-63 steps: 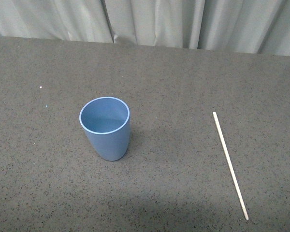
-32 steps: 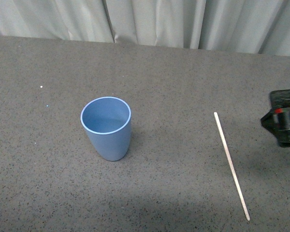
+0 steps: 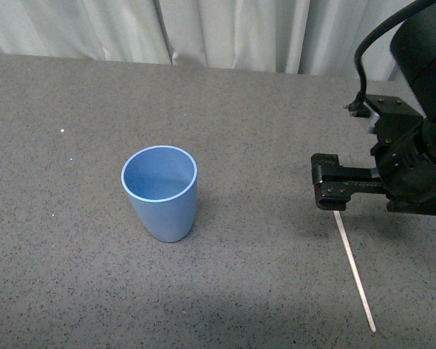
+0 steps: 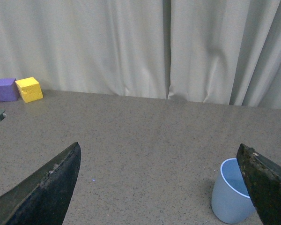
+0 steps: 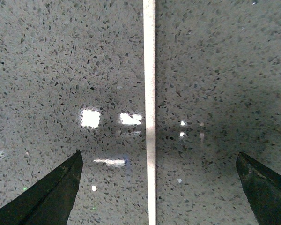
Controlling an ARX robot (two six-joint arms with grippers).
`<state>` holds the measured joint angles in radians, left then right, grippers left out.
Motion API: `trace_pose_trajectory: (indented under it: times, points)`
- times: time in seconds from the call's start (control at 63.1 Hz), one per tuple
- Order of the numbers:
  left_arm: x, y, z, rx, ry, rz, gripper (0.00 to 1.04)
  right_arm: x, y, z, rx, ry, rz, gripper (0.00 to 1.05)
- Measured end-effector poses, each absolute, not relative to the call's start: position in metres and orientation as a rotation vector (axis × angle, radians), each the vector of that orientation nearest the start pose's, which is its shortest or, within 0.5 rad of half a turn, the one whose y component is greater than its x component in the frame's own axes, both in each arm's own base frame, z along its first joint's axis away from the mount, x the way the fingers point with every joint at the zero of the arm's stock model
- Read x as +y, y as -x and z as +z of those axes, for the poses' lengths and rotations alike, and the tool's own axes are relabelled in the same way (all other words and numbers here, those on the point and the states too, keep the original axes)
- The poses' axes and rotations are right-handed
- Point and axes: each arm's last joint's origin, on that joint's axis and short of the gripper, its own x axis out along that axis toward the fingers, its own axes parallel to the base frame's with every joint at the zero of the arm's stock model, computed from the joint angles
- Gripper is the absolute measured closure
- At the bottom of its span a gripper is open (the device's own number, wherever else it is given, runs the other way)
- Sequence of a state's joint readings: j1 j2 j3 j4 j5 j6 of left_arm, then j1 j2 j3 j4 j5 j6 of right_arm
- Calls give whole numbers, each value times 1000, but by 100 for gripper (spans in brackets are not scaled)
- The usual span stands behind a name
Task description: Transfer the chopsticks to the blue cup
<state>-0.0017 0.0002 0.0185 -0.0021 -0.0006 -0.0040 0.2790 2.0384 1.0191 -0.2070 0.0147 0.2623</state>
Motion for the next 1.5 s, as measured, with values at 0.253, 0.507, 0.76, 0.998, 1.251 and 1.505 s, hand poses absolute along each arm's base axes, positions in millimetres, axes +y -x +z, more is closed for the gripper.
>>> trace_pose_trajectory:
  times: [0.253,0.507,0.76,0.998,1.251,1.505]
  points:
    - [0,-97,170,-16,4,-1,7,102,-339,46,1310,-22,20,9]
    - [0,-97,170,-16,4,-1,7,106,-344,45,1301,-31,15,39]
    - [0,-97,170,-16,4,-1,7,108,-345,44,1300,-37,8,78]
    - [0,-97,170,-16,4,-2,7,108,-344,45,1291,-53,6,104]
    - [0,-97,170,-16,4,-1,7,108,-324,68,1002,52,105,104]
    - [0,-97,170,-16,4,-1,7,147,-320,161,349,100,445,104]
